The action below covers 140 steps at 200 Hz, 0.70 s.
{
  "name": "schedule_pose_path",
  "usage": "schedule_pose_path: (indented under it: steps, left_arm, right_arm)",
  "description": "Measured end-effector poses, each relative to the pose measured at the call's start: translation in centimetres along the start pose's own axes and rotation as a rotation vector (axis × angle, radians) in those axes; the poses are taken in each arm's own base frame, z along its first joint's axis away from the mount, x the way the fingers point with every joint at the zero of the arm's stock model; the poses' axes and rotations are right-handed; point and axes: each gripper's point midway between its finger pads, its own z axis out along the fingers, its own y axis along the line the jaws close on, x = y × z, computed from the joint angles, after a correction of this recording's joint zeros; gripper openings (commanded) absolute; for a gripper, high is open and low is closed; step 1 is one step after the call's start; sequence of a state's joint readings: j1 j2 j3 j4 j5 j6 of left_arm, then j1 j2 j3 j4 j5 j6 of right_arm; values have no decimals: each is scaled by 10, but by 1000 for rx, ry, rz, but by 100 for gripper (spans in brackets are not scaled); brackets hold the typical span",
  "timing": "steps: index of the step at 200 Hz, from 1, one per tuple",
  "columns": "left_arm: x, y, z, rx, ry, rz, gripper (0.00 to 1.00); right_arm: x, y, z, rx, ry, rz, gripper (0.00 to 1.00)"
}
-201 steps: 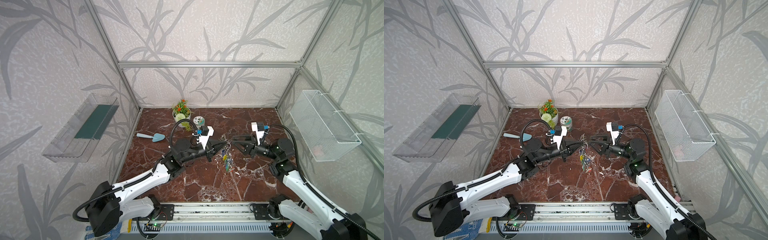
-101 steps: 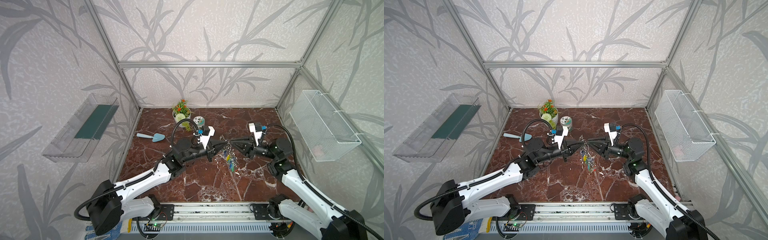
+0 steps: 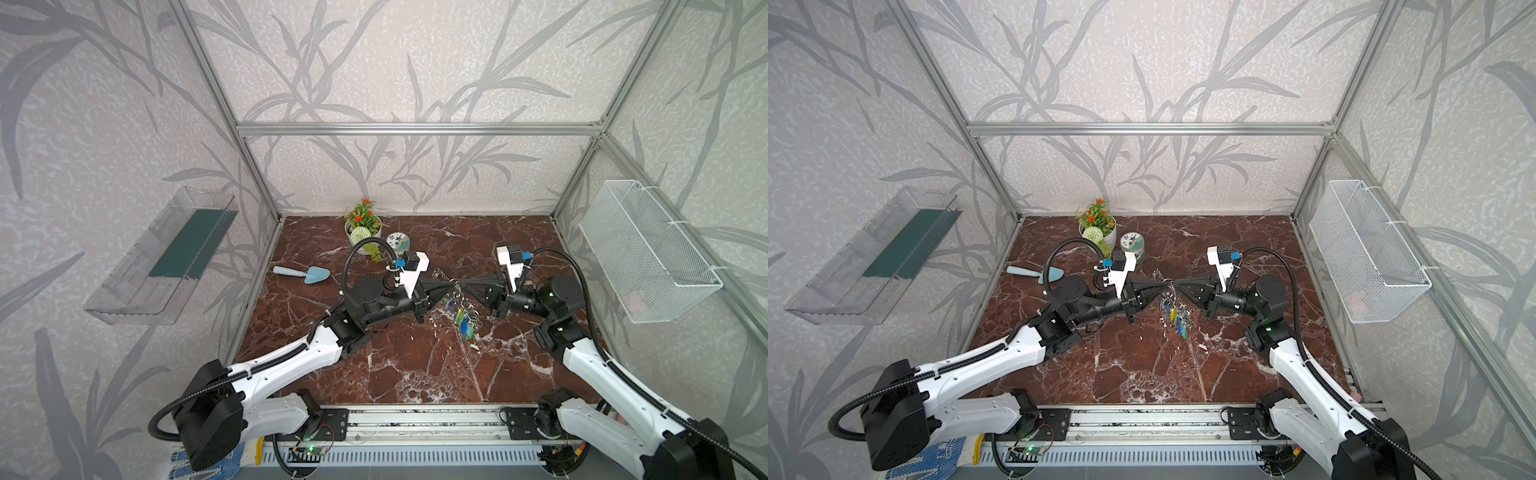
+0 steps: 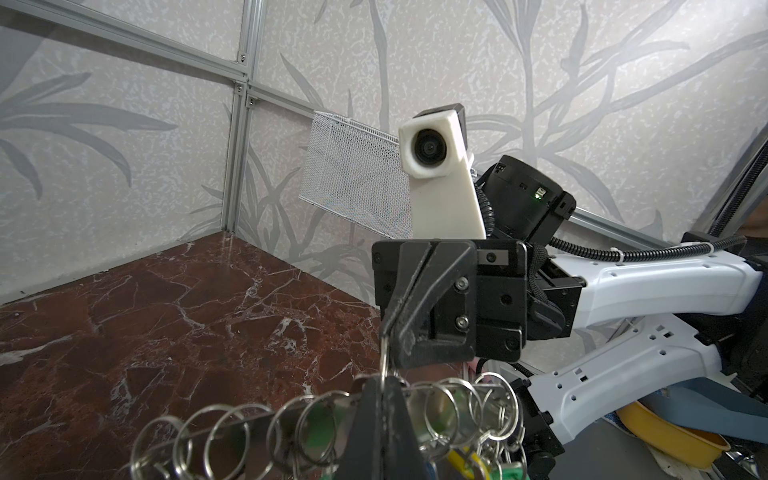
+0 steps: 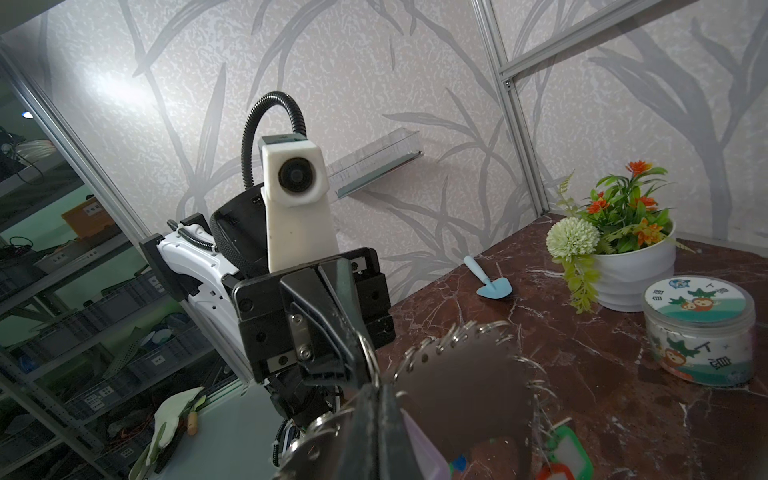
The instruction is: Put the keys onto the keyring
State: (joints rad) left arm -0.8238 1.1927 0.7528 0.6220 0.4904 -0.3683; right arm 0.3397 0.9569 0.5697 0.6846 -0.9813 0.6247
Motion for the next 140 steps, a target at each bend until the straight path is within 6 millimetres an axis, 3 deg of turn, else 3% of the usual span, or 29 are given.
schedule_pose_path:
  steps: [140]
  left_arm:
    - [-7,3,0,-16,-12,-15,0]
  right_arm:
    - [8,-5,6,-8,21,-7,0]
